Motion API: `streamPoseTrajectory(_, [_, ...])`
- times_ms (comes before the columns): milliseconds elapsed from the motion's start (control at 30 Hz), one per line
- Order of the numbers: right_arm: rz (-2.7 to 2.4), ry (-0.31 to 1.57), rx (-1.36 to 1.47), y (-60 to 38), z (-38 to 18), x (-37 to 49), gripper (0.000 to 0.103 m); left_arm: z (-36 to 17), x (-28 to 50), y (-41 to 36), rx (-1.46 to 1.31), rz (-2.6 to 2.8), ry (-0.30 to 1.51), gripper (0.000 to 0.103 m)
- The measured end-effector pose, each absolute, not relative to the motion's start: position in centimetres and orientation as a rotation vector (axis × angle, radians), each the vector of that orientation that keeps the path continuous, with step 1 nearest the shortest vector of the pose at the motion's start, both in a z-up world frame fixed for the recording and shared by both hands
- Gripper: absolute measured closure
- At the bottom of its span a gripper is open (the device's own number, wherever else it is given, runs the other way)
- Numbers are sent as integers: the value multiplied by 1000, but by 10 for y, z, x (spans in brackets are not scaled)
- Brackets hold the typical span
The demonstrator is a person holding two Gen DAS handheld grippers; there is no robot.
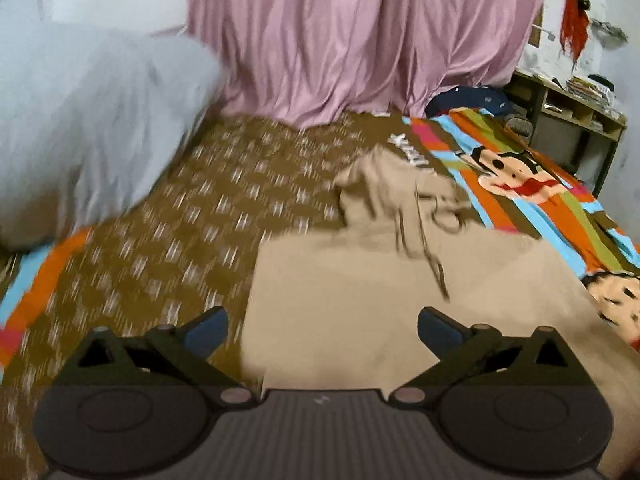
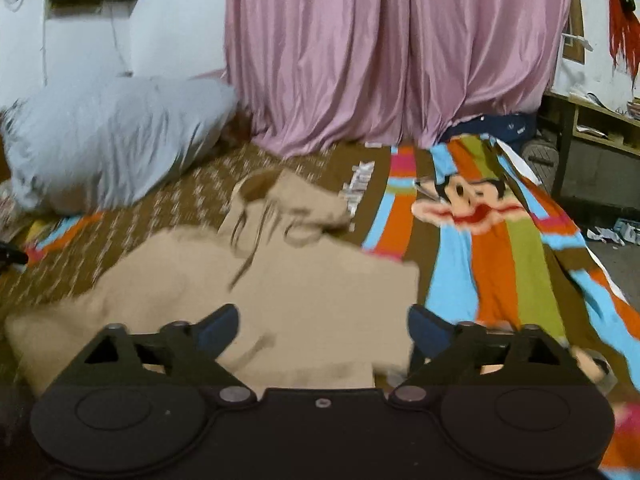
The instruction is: Fold large clothes
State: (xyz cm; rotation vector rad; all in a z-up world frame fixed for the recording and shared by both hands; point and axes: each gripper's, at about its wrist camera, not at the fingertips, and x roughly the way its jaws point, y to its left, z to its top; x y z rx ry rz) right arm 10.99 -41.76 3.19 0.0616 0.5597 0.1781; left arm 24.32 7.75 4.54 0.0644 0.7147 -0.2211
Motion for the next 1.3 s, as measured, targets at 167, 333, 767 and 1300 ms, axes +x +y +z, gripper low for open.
streamPoseTrajectory(167, [197, 596, 85, -408, 5, 220, 3, 30, 343, 25, 107, -281, 710, 0])
streamPoseTrajectory(333, [160, 667, 111, -403, -39, 327, 3, 0, 447, -23, 70, -311, 739, 0])
streamPoseTrajectory(767, [89, 739, 267, -398, -120, 552, 34, -60, 581, -86, 274, -147, 779, 99])
streamPoseTrajectory(1300, [103, 533, -2, -355, -82, 510, 100, -31, 543, -9, -141, -264, 634, 27])
